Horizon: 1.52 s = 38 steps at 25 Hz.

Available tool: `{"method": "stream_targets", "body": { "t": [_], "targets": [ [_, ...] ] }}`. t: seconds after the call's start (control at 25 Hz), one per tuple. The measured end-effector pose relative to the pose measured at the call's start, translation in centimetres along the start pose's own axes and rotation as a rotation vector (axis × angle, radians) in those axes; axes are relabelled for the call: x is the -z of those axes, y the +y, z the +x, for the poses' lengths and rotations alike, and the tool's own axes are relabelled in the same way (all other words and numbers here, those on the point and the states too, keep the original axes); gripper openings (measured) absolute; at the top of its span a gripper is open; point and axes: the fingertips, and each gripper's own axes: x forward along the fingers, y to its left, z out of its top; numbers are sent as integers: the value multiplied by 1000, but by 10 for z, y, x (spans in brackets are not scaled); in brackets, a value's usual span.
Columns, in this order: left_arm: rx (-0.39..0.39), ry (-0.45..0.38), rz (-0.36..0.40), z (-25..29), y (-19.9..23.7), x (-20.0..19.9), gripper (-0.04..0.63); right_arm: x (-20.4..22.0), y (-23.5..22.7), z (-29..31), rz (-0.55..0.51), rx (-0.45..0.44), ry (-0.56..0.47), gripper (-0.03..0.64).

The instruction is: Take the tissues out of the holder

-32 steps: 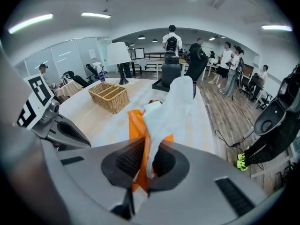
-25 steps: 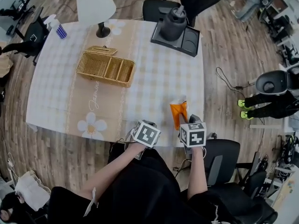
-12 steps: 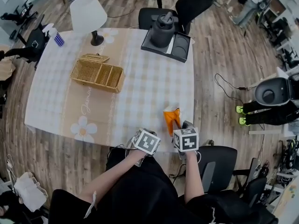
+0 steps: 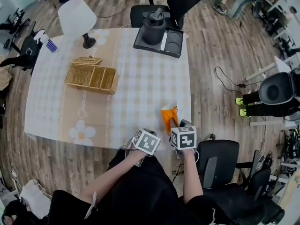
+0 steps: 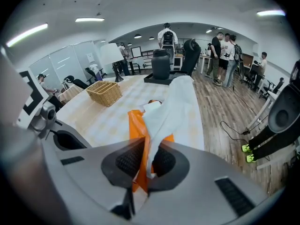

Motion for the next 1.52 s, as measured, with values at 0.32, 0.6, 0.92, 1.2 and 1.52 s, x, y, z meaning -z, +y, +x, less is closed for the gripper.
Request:
{"method": "stream_targets", "body": {
  "t": [0.32, 0.6, 0.92, 1.2, 1.52],
  "targets": [
    [29, 6, -19, 6, 11, -15, 0, -17, -12, 13, 40, 66, 19, 29],
    [60, 9, -57, 7, 30, -26, 0, -53, -28, 37, 21, 106, 31, 29],
    [59, 5, -121, 7, 56, -38, 0, -95, -43, 79, -68, 133, 61, 29],
    [60, 7, -160, 10, 69, -42, 0, -108, -43, 111, -111, 123, 100, 31],
    [61, 10, -190, 13, 77, -45, 0, -102, -37, 139, -145, 100, 178, 29]
  ]
}}
